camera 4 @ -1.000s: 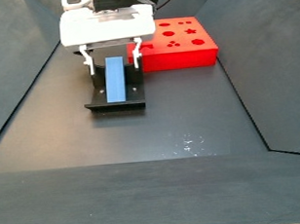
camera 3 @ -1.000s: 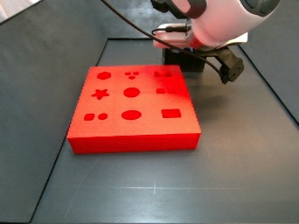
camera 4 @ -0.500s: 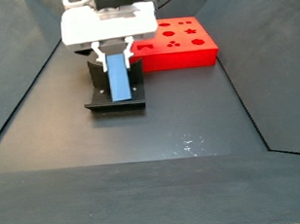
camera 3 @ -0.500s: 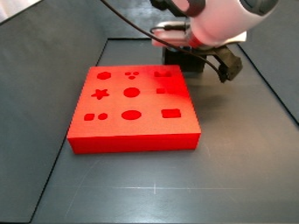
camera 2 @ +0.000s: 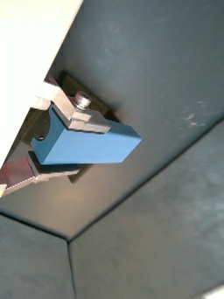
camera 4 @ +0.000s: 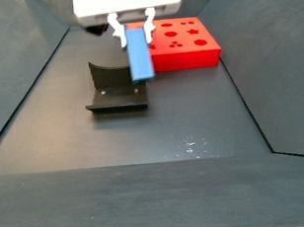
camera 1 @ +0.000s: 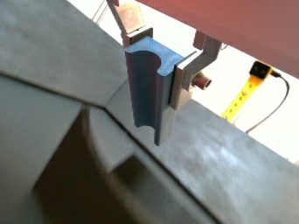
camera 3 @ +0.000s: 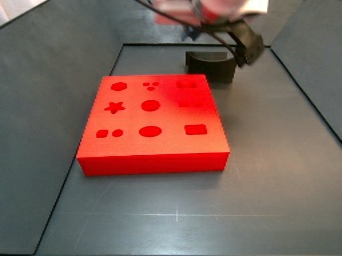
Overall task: Pick up the arch object. Move up. Place the arch object on the fixture. Regrasp the arch object. Rotate the arch object. Move to above the board. Insert the arch object.
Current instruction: Rotate the arch object.
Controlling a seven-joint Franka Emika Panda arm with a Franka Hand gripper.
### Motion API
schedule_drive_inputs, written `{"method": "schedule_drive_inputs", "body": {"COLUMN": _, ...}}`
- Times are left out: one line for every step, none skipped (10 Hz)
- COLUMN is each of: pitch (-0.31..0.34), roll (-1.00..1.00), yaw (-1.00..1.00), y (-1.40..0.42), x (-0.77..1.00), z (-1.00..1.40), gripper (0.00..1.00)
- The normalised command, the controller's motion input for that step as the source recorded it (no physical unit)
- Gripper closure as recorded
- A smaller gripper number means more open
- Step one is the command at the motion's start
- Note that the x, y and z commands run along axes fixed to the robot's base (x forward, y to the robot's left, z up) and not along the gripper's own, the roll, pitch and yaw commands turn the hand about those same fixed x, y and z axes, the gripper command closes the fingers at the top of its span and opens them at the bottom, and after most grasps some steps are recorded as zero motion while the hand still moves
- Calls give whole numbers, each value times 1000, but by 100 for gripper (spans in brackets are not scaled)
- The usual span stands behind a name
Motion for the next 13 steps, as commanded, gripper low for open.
{"method": "schedule_drive_inputs", "body": {"pitch": -90, "roll": -118, "yaw": -40, "y": 86, "x": -902, "z": 1000, "gripper": 100}}
{"method": "schedule_drive_inputs", "body": {"pitch": -87, "roll": -128, "yaw": -56, "y": 84, "x": -917, "z": 1000, "gripper": 100}}
{"method": "schedule_drive_inputs", "body": {"pitch": -85, "roll": -132, "yaw": -66, "y": 82, "x": -925, "z": 1000, "gripper": 100}}
{"method": "schedule_drive_inputs", "body": {"pitch": -77, "roll": -138, "yaw": -80, "y": 75, "x": -952, "z": 1000, "gripper": 100}}
{"method": "schedule_drive_inputs", "body": {"pitch": -67, "roll": -136, "yaw": -88, "y": 72, "x": -979, "z": 1000, "gripper": 100}}
{"method": "schedule_drive_inputs", "body": {"pitch": -50, "roll": -134, "yaw": -89, "y": 57, "x": -903, "z": 870, "gripper": 100}}
{"method": "schedule_drive_inputs", "body": {"pitch": -43, "roll": -131, "yaw": -90, "y": 47, "x": -807, "z": 749, "gripper": 100}}
{"method": "schedule_drive_inputs", "body": {"pitch": -30, "roll": -127, "yaw": -85, "y": 26, "x": -611, "z": 499, "gripper": 100}}
{"method": "schedule_drive_inputs", "body": {"pitch": -19, "roll": -121, "yaw": -79, "y": 15, "x": -464, "z": 310, "gripper": 100}}
{"method": "schedule_drive_inputs", "body": {"pitch": -4, "roll": -107, "yaw": -72, "y": 8, "x": -263, "z": 68, "gripper": 100}}
{"method": "schedule_drive_inputs", "body": {"pitch": -102, "roll": -948, "yaw": -1000, "y": 0, "x": 0, "z": 0, "gripper": 100}}
{"method": "schedule_drive_inputs", "body": {"pitch": -83, "roll": -945, "yaw": -1000, "y": 23, "x": 85, "z": 16, "gripper": 100}}
{"method": "schedule_drive_inputs", "body": {"pitch": -50, "roll": -947, "yaw": -1000, "y": 63, "x": -10, "z": 48, "gripper": 100}}
